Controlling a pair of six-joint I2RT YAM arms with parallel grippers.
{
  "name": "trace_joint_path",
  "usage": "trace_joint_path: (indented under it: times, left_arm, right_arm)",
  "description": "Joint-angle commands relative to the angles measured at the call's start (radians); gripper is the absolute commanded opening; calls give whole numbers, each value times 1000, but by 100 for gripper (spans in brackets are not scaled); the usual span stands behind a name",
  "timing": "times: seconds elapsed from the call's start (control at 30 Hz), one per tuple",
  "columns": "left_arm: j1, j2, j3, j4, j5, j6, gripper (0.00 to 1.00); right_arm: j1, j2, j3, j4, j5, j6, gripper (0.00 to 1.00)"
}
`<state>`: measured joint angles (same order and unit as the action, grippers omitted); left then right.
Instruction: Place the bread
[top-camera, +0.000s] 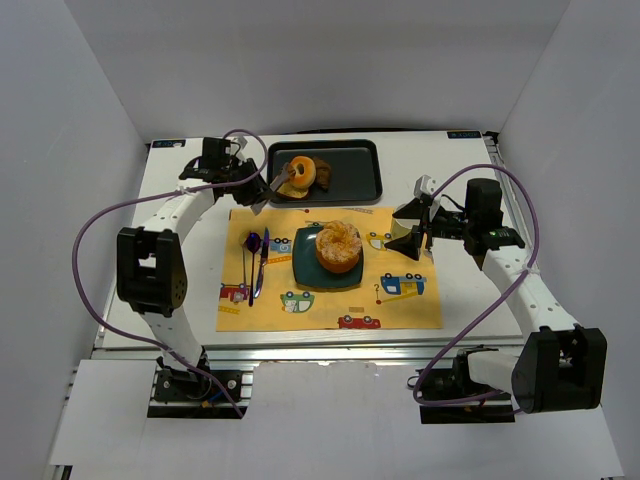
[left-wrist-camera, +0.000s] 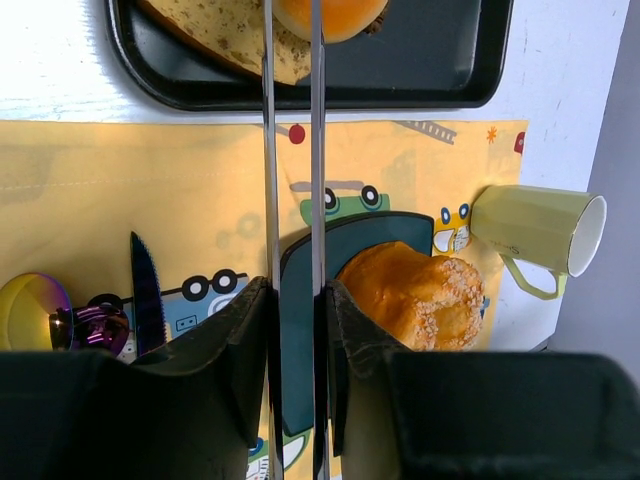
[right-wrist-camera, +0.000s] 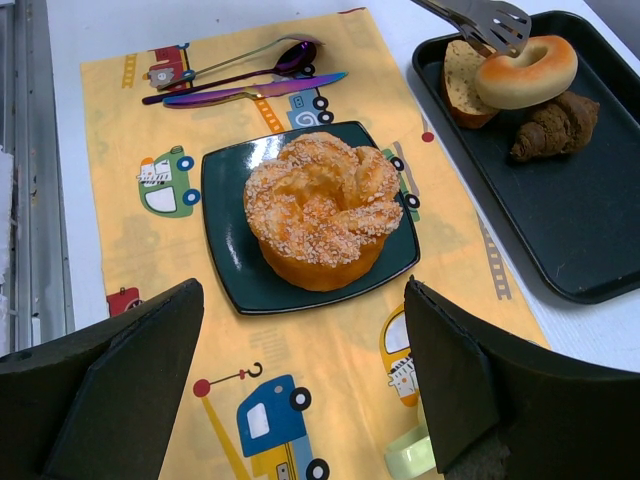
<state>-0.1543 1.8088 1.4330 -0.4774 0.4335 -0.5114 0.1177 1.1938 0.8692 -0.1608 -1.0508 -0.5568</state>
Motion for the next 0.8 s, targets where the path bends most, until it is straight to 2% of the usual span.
trace_joint_path:
  times: [0.0, 0.1, 0.27, 0.4, 0.77]
  left_arm:
    - [-2, -72, 4, 42, 19, 19, 4]
    - [-2, -118, 12, 80, 14, 1, 0]
    - [-4, -190, -3, 115, 10, -27, 0]
    - [-2, -276, -72, 120, -4, -47, 0]
    - [-4, -591, -400, 3, 122, -85, 0]
  right_arm:
    - [-4, -5, 2, 20, -21, 5, 85]
    - [-6, -8, 2, 15, -23, 3, 85]
    - [-6, -13, 2, 7, -23, 3, 85]
    - [-6, -16, 4, 0, -20, -3, 85]
    - [-6, -14, 2, -19, -26, -15, 85]
